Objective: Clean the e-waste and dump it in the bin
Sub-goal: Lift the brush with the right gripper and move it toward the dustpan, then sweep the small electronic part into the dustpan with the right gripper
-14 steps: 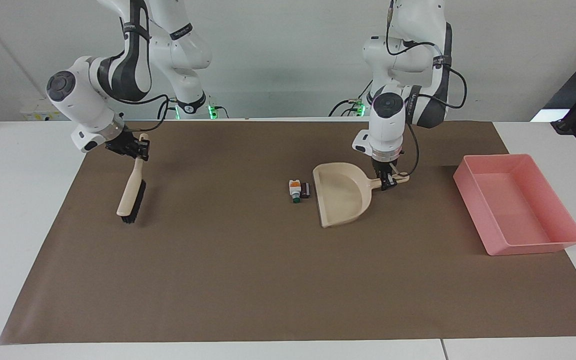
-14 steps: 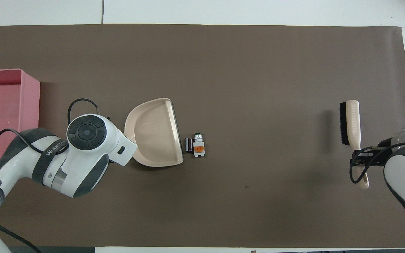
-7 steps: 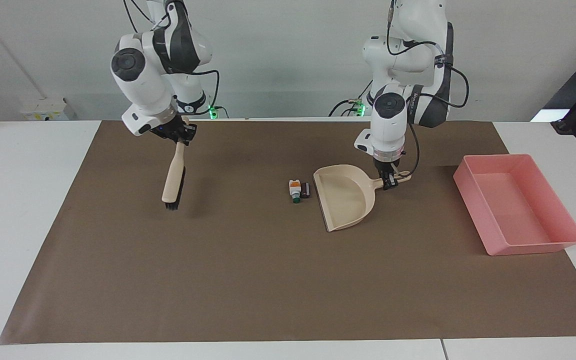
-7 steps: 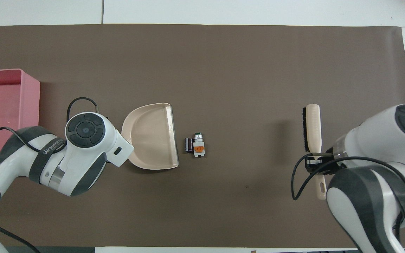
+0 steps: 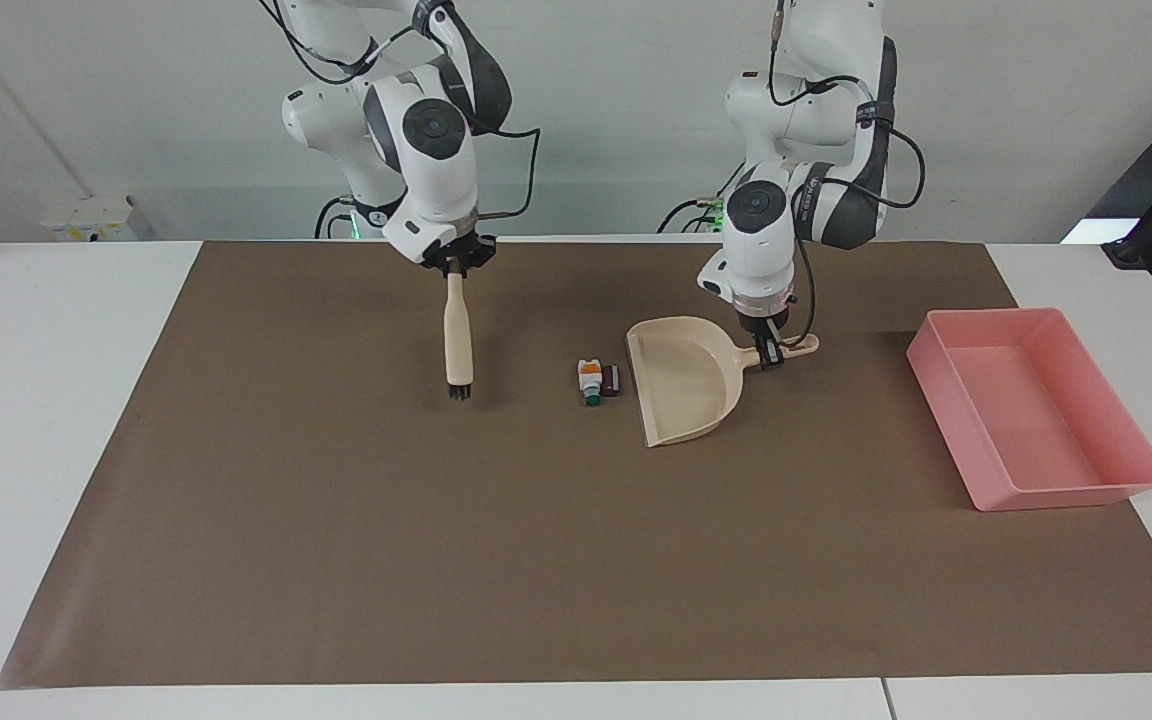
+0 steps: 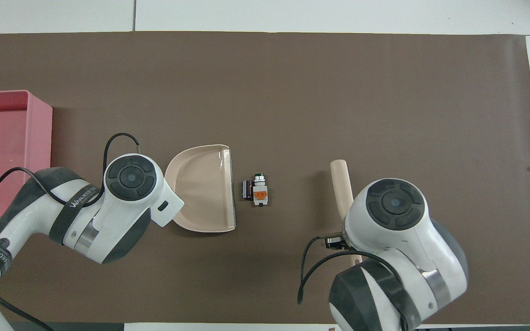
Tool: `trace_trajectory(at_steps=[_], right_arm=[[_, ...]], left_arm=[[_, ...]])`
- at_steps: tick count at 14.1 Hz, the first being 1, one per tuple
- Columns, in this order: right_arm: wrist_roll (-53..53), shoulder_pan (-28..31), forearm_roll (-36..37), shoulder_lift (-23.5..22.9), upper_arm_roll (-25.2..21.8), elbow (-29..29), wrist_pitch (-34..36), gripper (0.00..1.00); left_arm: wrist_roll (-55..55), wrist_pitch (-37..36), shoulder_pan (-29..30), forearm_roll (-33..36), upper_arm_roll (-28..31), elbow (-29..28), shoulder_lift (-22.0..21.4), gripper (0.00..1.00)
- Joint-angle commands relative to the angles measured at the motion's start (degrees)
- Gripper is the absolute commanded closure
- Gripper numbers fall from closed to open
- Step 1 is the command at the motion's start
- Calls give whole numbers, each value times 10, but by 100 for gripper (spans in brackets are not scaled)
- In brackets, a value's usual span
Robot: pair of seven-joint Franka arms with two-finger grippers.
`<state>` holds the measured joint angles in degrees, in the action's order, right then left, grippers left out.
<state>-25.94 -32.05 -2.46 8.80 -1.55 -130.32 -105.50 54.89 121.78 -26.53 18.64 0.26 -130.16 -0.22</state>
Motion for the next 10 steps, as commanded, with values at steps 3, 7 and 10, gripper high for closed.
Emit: trace_trajectory(at_steps=[3, 7, 10], right_arm=[[-38, -61, -2, -42, -1, 22, -20, 100], [-46, -85, -28, -96, -1, 75, -38, 100], [-74, -116, -17, -143, 0, 120, -31, 100]], left_arm=[[7, -4, -15, 13, 4, -24, -22, 100], [7, -4, -15, 13, 4, -28, -24, 100], [7, -6, -15, 13, 4, -28, -24, 100]])
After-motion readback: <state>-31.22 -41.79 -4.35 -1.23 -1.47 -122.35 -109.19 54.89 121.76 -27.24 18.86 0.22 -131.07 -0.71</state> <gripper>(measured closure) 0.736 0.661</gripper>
